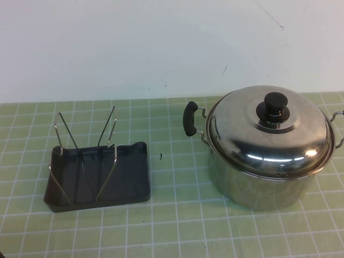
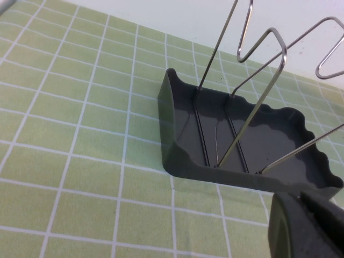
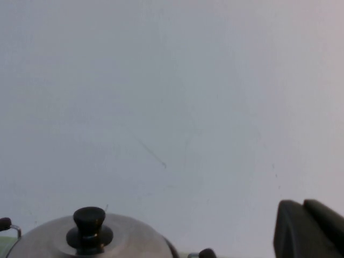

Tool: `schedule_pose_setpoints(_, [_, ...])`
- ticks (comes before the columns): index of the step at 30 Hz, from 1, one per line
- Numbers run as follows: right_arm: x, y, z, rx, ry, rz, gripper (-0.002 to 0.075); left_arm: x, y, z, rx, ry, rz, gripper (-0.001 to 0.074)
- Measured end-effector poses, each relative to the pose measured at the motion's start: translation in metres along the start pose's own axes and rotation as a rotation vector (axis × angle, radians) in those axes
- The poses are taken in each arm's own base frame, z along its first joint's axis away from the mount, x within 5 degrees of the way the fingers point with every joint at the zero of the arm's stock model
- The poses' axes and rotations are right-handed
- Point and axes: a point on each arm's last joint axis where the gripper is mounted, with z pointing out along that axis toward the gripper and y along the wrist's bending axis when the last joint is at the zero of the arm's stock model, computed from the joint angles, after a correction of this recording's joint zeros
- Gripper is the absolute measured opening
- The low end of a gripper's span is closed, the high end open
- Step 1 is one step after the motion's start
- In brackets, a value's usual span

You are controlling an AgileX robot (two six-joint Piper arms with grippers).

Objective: Put pot lid on rack

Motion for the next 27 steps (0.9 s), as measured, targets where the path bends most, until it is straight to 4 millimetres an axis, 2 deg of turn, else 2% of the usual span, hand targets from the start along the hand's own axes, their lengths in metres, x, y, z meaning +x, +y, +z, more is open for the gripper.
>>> schedule_pose_setpoints(5, [-0.005,0.000,0.035,-0.005,0.102,0.106,-0.0001,0.000,0.000,0.000,0.000,0.000,0.000,-0.0002])
schedule_pose_setpoints(12, [-0.021,0.003,0.096,-0.033,0.112,0.176,-0.0001,0.000,0.000,0.000,0.000,0.000,0.000,-0.0002])
schedule_pose_setpoints(17, [-0.013,0.032,0.138,-0.183,0.124,0.182,-0.0001,0.000,0.000,0.000,0.000,0.000,0.000,-0.0002])
schedule_pose_setpoints(23, [0.016,0.072,0.174,-0.308,0.192,0.129,0.0008,0.000,0.000,0.000,0.000,0.000,0.000,-0.0002])
schedule_pose_setpoints(27, [0.030,0.092,0.195,-0.346,0.172,0.118,0.0104,0.000,0.000,0.000,0.000,0.000,0.000,-0.0002])
